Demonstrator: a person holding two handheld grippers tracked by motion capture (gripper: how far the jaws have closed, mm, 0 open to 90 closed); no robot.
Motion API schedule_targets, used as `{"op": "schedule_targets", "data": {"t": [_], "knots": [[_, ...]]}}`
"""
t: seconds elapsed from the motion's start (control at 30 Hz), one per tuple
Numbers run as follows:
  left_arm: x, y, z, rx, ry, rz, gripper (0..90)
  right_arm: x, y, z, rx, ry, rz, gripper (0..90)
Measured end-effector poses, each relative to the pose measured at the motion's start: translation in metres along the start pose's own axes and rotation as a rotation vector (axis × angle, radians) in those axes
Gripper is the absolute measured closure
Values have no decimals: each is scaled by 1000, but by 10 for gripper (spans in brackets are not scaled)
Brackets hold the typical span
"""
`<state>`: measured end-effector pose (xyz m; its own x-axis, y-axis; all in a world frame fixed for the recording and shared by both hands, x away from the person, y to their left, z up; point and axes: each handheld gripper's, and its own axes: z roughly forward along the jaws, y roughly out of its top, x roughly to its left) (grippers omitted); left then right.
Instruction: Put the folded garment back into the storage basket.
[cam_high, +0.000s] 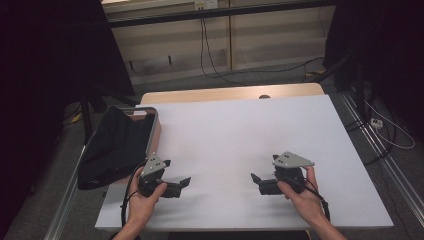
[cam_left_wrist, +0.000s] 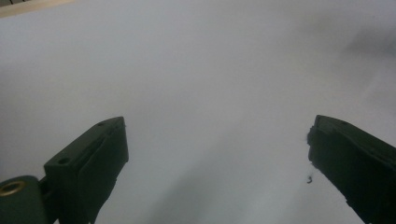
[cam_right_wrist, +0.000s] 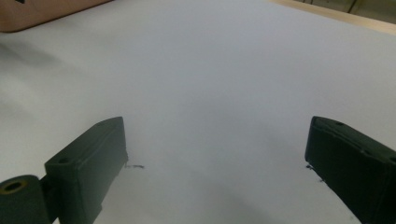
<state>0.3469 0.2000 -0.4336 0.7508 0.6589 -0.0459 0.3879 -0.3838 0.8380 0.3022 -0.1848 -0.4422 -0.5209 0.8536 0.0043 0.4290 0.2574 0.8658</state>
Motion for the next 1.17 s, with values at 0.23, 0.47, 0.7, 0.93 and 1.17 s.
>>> {"op": "schedule_targets", "data": {"t": [0.23,0.47,0.7,0.93,1.17], "knots": [[0,-6,-5,-16,-11,-31,58,-16,-16,-21,12,-59,27,52],[-4,-10,-6,-17,-6,-32,56,-30,-25,-33,16,-109,48,52],[-5,-14,-6,-10,13,-15,55,-37,-35,-50,-15,-146,71,45],[-7,-16,-2,15,12,-12,56,-41,-37,-50,-40,-140,79,45],[-9,-16,0,7,21,-21,56,-40,-36,-46,-38,-125,78,34]]}}
